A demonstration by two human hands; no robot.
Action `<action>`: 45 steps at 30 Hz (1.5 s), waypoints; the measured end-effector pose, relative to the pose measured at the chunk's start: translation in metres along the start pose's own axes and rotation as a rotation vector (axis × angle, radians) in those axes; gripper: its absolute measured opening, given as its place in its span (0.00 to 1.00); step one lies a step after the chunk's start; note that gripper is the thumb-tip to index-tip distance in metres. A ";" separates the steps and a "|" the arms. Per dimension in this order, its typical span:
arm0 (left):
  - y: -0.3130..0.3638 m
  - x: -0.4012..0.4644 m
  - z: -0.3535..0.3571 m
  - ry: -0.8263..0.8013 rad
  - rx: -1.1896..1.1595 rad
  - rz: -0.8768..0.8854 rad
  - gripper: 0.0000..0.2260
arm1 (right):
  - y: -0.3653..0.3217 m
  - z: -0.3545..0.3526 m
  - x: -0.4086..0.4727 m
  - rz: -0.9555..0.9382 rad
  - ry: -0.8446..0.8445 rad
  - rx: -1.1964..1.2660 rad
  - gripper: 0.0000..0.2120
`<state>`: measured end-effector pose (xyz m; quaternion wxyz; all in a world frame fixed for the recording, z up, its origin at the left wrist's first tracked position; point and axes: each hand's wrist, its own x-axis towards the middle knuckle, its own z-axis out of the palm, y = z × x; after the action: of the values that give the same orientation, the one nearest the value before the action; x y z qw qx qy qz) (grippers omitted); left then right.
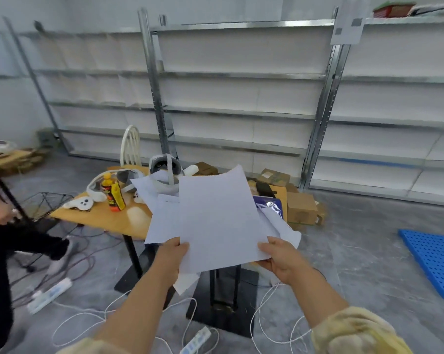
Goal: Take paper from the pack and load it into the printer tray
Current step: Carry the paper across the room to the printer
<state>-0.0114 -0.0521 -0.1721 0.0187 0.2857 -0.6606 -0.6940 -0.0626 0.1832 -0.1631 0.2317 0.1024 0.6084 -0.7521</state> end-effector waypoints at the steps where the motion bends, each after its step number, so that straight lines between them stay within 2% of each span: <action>1: 0.002 0.001 -0.010 0.019 -0.013 0.012 0.10 | 0.000 0.009 0.002 -0.010 -0.021 -0.012 0.07; 6: 0.011 -0.008 -0.054 0.099 -0.067 0.035 0.08 | 0.001 0.048 0.013 -0.058 -0.130 -0.108 0.12; 11: 0.016 -0.019 -0.098 0.150 -0.132 0.047 0.11 | -0.003 0.092 0.020 -0.081 -0.253 -0.167 0.11; 19: 0.023 -0.022 -0.176 0.237 -0.173 0.067 0.10 | -0.007 0.180 0.040 -0.137 -0.361 -0.337 0.08; 33: 0.031 -0.019 -0.353 0.494 -0.243 0.077 0.10 | 0.011 0.398 0.056 -0.285 -0.543 -0.612 0.10; 45: 0.029 -0.056 -0.478 0.760 -0.253 0.095 0.09 | 0.052 0.558 0.039 -0.333 -0.766 -0.658 0.09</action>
<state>0.2267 -0.4667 -0.1075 0.3288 0.4866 -0.5285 -0.6131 -0.0005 -0.3704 -0.0922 0.3348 -0.3558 0.6918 -0.5318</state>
